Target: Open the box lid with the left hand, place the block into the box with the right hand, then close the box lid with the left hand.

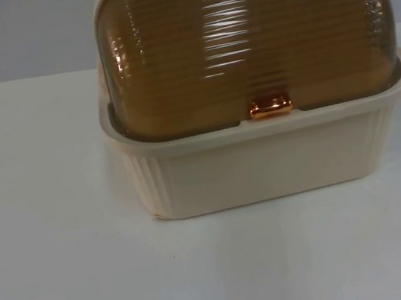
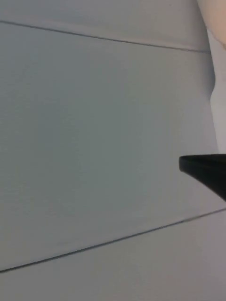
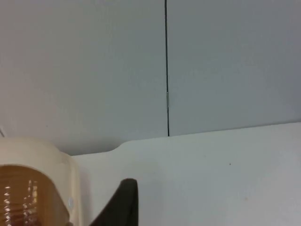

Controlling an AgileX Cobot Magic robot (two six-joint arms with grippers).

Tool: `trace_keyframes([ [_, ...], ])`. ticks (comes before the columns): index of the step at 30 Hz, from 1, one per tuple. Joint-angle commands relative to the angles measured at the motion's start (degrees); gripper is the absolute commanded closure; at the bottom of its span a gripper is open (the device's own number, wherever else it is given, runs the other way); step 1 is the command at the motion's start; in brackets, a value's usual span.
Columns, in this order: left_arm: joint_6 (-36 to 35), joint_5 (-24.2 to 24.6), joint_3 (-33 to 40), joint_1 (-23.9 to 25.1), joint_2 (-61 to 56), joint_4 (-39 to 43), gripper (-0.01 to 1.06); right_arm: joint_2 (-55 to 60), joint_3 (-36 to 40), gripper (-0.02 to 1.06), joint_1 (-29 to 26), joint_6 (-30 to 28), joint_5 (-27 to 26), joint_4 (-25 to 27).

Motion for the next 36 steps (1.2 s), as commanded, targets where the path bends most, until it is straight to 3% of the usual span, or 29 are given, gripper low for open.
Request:
trace_keyframes([
  [1, -1.44, 2.71, 0.02, 0.10, -6.60, 4.49, 0.00, -6.71, -0.30, -0.01, 0.39, 0.27, 3.46, 0.33],
  [9, -1.55, 4.09, -0.70, 0.10, -20.07, 6.67, 0.00, -18.75, -3.31, -0.01, 0.39, -2.99, 6.03, 0.14],
  [14, -8.36, 8.84, -4.69, 0.10, -29.31, 13.94, 0.00, -20.43, -15.24, -0.01, 0.39, -7.47, 11.39, 0.64],
  [18, -16.17, 9.81, -9.22, 0.10, -35.32, 22.42, 0.00, -20.43, -24.94, -0.01, 0.39, -13.33, 12.01, 5.06],
  [21, -18.26, 12.13, -12.72, 0.10, -37.62, 24.71, 0.00, -20.79, -29.21, -0.01, 0.39, -15.71, 13.52, 7.91],
  [25, -19.88, 14.42, -17.03, -0.91, -39.76, 24.92, 0.00, -23.80, -29.52, -0.01, 0.39, -17.02, 14.70, 9.30],
  [28, -21.73, 19.80, -19.66, -2.30, -41.05, 26.03, 0.00, -29.35, -26.78, -0.01, 0.39, -17.02, 15.60, 9.30],
  [36, -25.29, 27.37, -19.53, -2.67, -47.89, 28.42, 0.00, -39.29, -23.65, -0.01, 0.39, -20.31, 23.31, 11.36],
])
